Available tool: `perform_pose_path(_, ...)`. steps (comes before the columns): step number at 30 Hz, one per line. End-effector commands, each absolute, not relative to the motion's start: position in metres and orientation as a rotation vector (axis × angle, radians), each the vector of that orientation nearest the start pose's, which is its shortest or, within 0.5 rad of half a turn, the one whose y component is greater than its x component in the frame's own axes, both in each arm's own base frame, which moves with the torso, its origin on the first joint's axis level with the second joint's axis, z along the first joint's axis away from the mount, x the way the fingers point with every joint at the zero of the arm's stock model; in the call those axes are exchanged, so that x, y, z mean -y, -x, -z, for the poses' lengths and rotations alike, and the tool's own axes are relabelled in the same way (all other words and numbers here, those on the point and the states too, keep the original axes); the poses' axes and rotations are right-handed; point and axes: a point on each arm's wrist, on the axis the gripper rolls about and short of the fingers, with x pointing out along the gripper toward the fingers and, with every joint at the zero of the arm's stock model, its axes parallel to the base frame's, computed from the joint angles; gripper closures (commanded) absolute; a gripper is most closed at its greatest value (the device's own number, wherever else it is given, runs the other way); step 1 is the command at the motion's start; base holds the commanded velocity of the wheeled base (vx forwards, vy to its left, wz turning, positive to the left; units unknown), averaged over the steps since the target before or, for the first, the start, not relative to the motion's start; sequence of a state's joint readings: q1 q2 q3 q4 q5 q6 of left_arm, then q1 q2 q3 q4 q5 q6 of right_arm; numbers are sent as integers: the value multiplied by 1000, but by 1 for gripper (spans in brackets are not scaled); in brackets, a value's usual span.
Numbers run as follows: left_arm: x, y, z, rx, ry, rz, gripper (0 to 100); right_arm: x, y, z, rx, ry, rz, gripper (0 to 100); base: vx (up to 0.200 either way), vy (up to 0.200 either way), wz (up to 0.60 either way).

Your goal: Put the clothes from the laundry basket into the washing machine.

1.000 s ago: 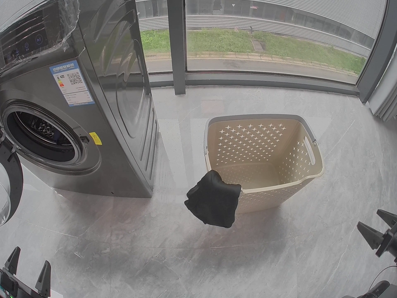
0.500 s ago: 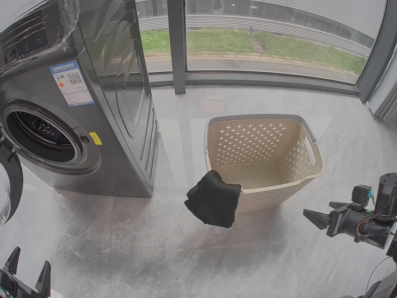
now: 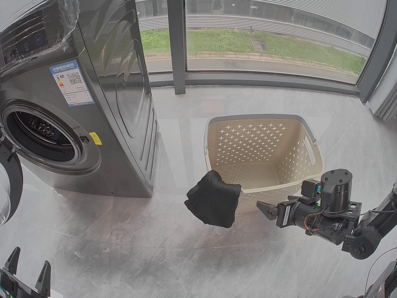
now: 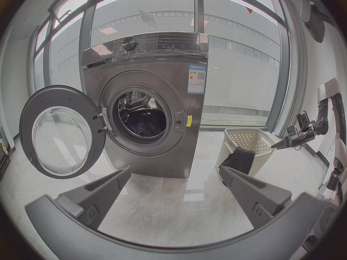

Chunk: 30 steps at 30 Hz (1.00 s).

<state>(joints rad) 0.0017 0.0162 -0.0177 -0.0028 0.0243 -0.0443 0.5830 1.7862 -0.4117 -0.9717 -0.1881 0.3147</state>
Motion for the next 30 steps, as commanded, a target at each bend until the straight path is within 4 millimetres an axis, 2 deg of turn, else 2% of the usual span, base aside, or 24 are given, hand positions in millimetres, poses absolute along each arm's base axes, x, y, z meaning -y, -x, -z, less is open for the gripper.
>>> perform_pose_path(1, -1, 22, -76, -2, 44, -26, 0, -153, -236, -80, -470, -141, -325, 0, 0, 0, 0)
perform_pose_path(8, -1, 22, -76, -2, 44, -26, 0, -158, -237, -81, -463, -142, -337, 0, 0, 0, 0)
perform_pose_path(13, -1, 22, -76, -2, 44, -26, 0, -176, -243, -73, -473, -134, -370, 0, 0, 0, 0)
perform_pose_path(21, -1, 22, -76, -2, 44, -26, 0, -199, -266, -52, -491, -144, -358, 0, 0, 0, 0)
perform_pose_path(30, -1, 22, -76, -2, 44, -26, 0, -214, -285, -31, -479, -148, -360, 0, 0, 0, 0)
